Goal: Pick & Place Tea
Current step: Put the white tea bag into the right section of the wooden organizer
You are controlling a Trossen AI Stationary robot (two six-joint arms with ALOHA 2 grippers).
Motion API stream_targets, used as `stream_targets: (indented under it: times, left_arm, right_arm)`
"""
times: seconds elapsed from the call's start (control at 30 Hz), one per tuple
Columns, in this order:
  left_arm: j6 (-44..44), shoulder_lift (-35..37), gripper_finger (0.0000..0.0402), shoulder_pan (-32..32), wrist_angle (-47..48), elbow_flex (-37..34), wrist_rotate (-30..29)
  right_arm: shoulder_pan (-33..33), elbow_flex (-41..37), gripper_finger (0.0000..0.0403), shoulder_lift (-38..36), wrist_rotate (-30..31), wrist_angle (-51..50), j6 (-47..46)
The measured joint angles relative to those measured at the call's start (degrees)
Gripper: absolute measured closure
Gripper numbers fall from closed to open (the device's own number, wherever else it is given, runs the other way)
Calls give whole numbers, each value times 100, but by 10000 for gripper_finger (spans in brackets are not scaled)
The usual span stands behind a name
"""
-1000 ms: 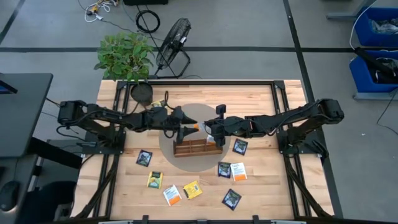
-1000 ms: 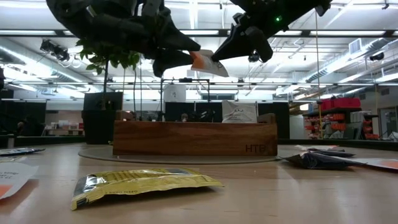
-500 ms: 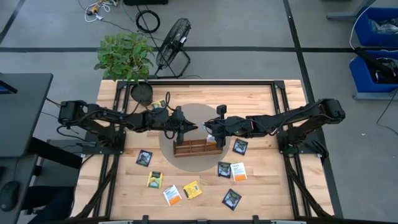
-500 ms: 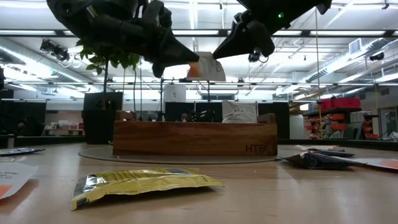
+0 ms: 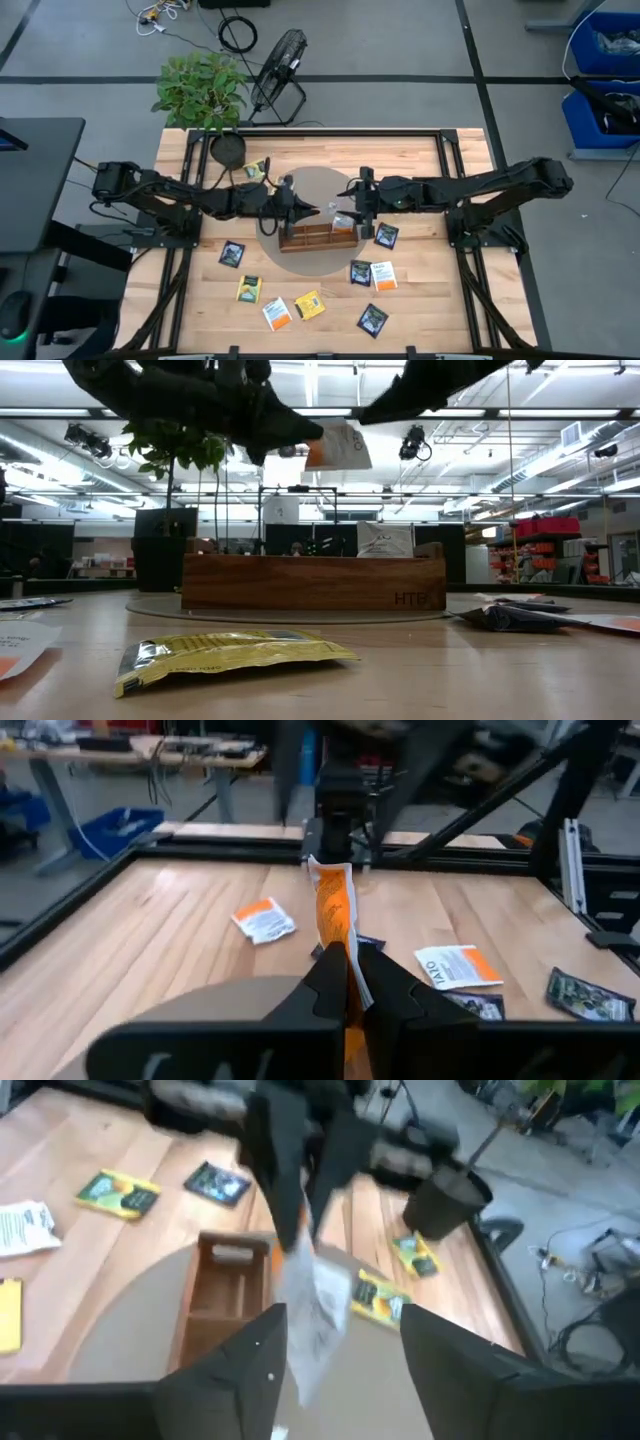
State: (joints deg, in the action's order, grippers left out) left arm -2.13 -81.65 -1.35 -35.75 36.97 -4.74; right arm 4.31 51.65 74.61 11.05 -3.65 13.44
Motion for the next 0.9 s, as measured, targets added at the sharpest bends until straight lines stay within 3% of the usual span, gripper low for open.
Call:
stream_targets:
  times: [0.23, 0.7, 0.9]
  left_arm:
    - [329, 188, 389, -273, 25, -12, -513]
    - [627, 217, 387, -351, -333, 0, -380]
    - [628, 217, 389, -353, -342, 0, -374]
  right_arm:
    - [-102, -347, 199, -286, -661, 554, -359]
    - [-296, -351, 198, -44, -825, 1012, -411]
    - [-393, -351, 238, -44, -1077, 1050, -446]
